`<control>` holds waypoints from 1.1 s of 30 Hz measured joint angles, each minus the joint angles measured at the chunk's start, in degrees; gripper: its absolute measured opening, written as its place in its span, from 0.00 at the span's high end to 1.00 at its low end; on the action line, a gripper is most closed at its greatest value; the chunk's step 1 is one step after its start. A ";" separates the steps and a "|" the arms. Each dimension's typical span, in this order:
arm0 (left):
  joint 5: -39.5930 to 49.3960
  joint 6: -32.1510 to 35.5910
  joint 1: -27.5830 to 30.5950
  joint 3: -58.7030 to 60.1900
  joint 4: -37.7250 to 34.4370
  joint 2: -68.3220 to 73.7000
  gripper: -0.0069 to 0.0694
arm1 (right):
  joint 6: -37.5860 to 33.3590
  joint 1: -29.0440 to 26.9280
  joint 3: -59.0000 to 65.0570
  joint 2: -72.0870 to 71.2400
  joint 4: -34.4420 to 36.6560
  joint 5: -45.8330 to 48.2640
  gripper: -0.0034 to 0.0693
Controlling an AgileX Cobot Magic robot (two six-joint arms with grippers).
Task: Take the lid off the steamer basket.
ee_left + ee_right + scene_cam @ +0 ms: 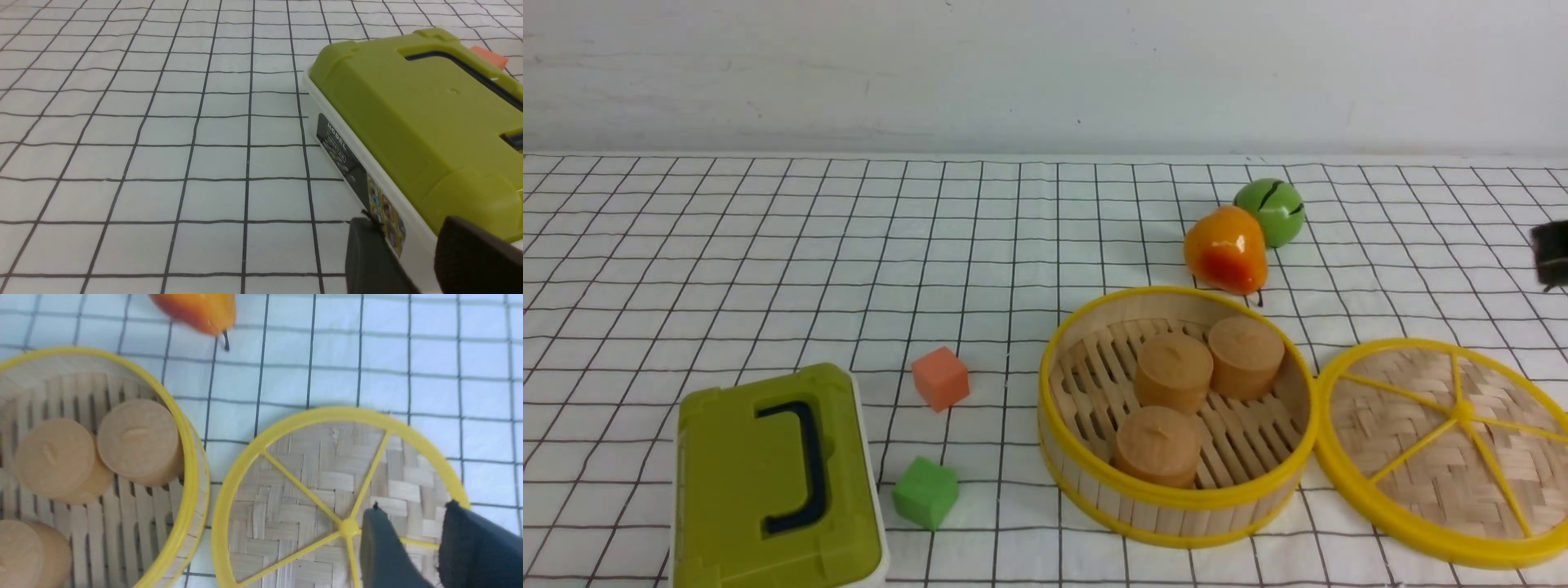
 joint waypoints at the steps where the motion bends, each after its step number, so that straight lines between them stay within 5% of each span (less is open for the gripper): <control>1: 0.00 0.00 0.00 0.00 0.00 0.00 0.60 | 0.00 0.00 1.23 -4.05 0.06 0.11 0.71; 9: 0.00 0.00 0.00 0.00 0.00 0.00 0.60 | -0.16 0.00 12.42 -27.87 1.92 1.65 0.98; 24: 0.00 0.00 0.00 0.00 0.00 0.00 0.60 | 1.04 0.00 15.32 -41.37 4.35 10.01 0.98; 33: 0.00 0.00 0.00 0.00 0.00 0.00 0.60 | 1.08 0.00 15.82 -43.42 -0.65 7.75 0.99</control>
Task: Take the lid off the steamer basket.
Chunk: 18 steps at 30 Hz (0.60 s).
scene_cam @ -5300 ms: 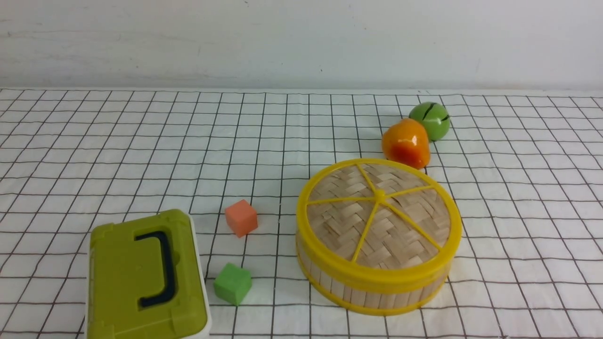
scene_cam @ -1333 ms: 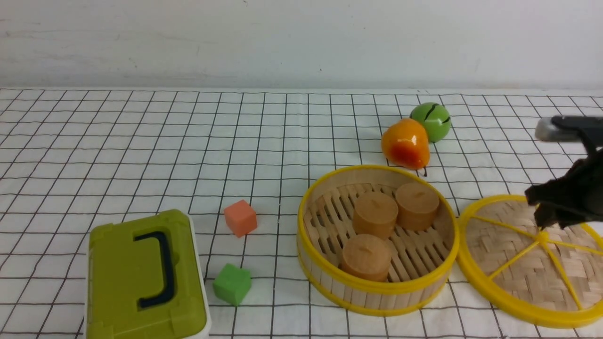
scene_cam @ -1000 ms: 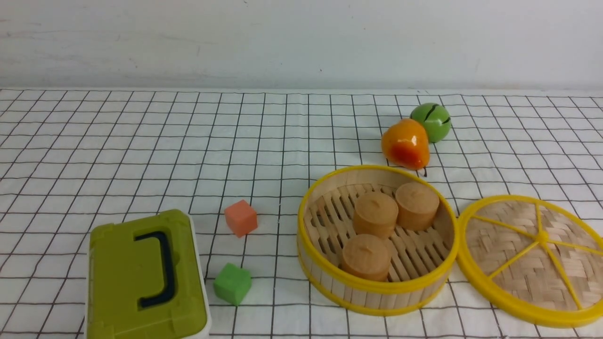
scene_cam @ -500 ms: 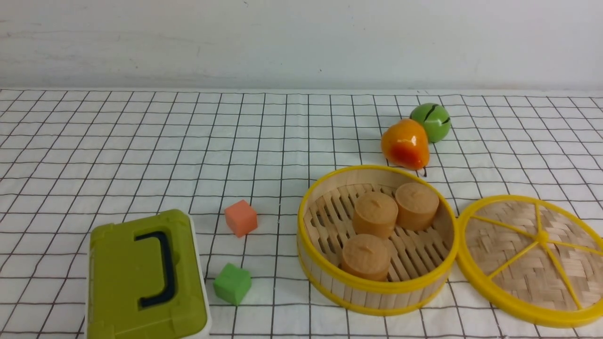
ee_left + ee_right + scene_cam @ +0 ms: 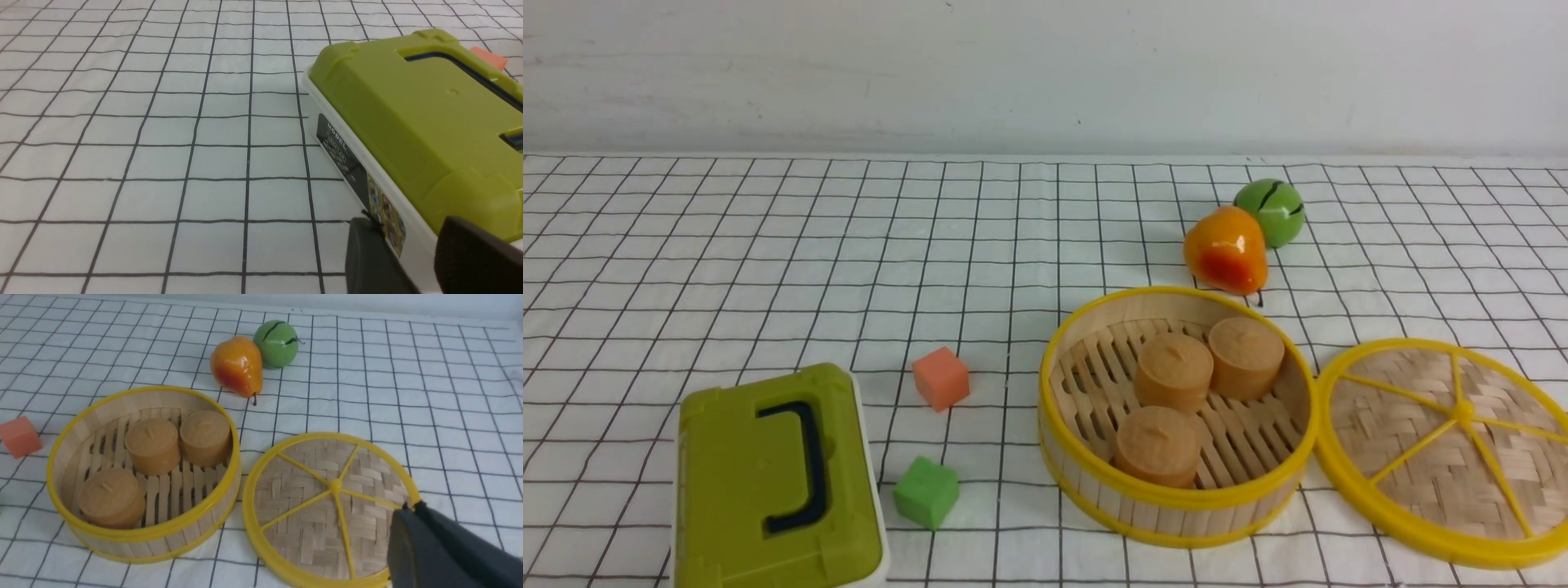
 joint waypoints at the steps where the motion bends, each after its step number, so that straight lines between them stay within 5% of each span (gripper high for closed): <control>1: 0.00 0.00 0.00 0.00 0.00 0.00 0.60 | -0.14 0.00 1.66 -0.07 -0.13 -3.53 0.99; 11: 0.00 0.00 0.00 0.00 0.00 0.00 0.60 | 0.51 2.88 26.91 -13.62 -4.64 -32.77 0.99; 18: 0.00 0.00 0.00 0.00 0.00 0.00 0.60 | 4.22 3.22 41.21 -23.38 -6.57 -39.23 0.99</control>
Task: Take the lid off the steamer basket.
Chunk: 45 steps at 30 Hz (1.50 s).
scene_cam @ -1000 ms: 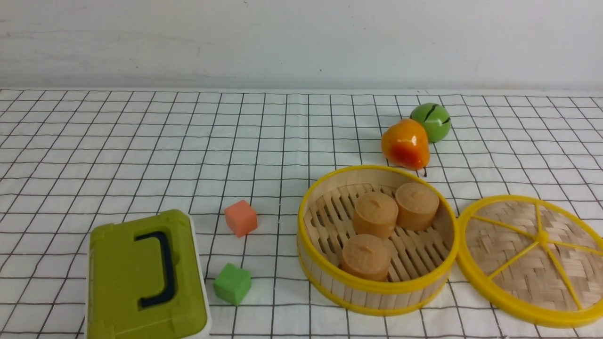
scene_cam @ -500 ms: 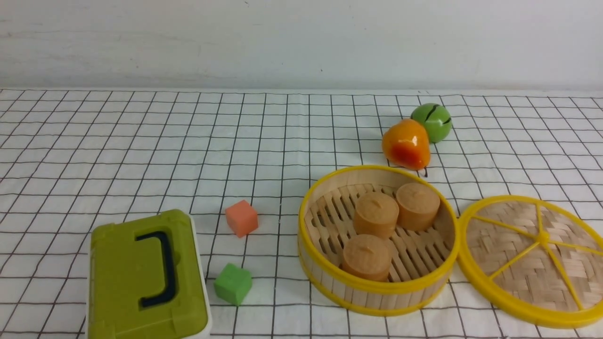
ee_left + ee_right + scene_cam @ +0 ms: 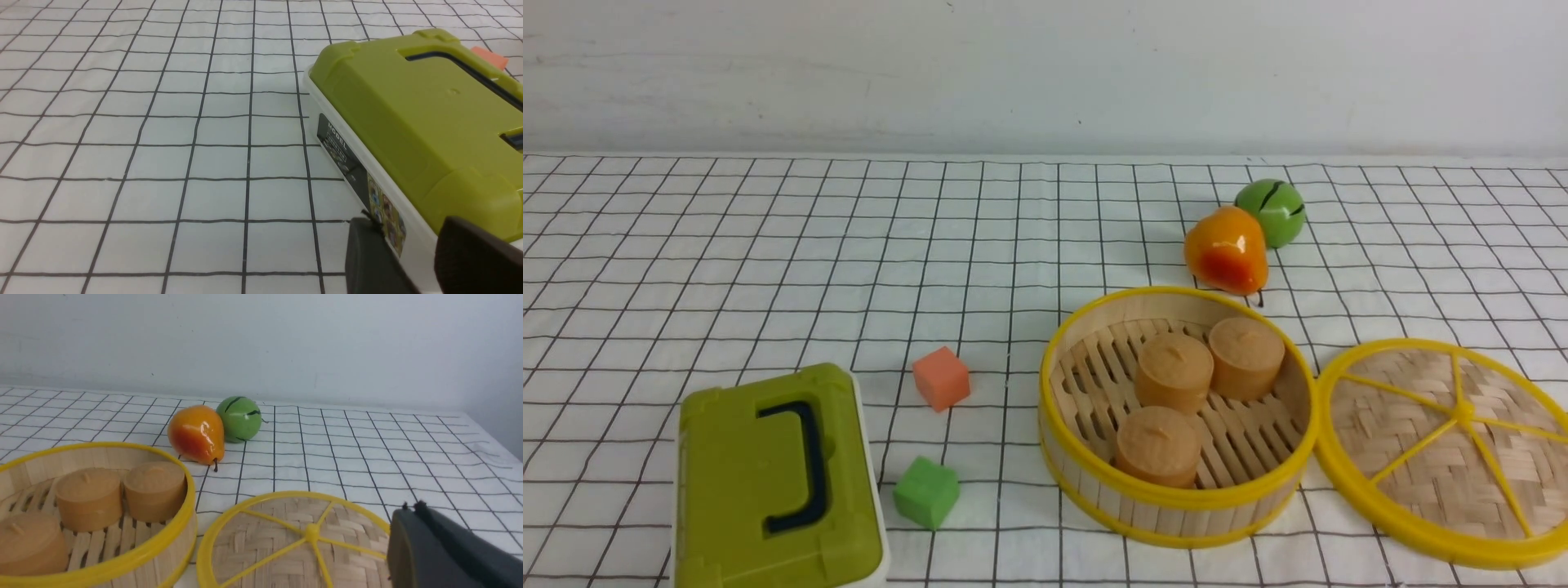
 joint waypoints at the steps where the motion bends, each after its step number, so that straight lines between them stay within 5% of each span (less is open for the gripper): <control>1: 0.00 0.00 0.00 0.00 0.00 0.00 0.60 | 0.25 0.00 2.05 -1.28 -0.48 -0.31 0.99; 20: 0.00 0.00 0.00 0.00 0.00 0.00 0.60 | 3.48 0.00 7.57 -5.29 -1.63 12.06 0.99; 45: 0.00 0.00 0.00 0.00 0.00 0.00 0.60 | 3.50 0.00 7.39 -5.29 -1.63 12.83 0.96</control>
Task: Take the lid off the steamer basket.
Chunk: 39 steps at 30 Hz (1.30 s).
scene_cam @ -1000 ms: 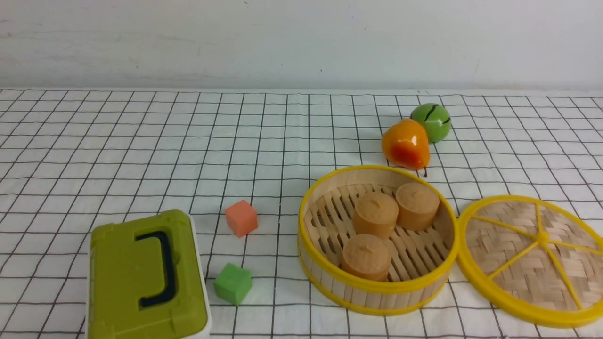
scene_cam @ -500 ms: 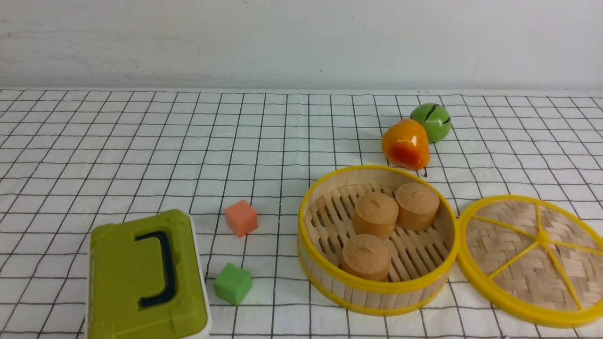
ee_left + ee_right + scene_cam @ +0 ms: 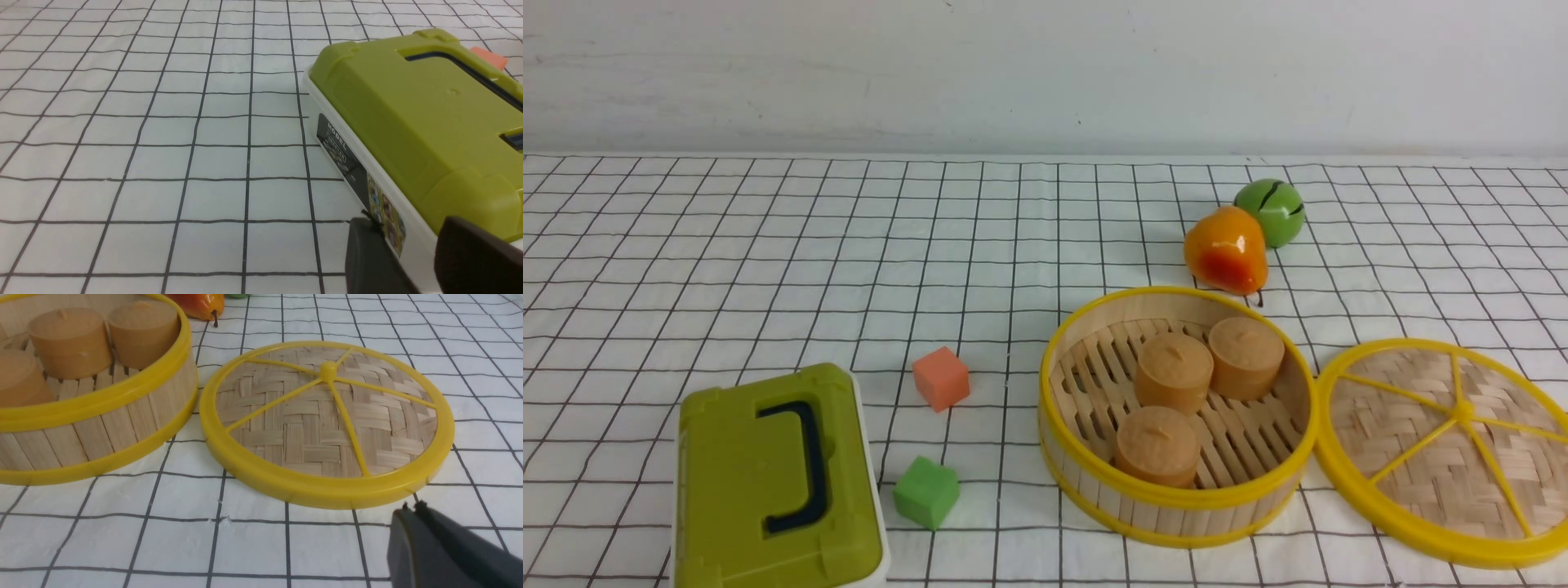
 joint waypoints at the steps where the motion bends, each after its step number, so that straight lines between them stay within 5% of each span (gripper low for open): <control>1: 0.00 0.00 0.00 0.00 0.00 0.00 0.60 | 0.00 0.00 0.00 0.00 0.00 0.00 0.96; 39: 0.00 0.00 0.00 0.00 0.00 0.00 0.60 | 0.00 0.00 0.00 0.00 -0.07 0.00 0.90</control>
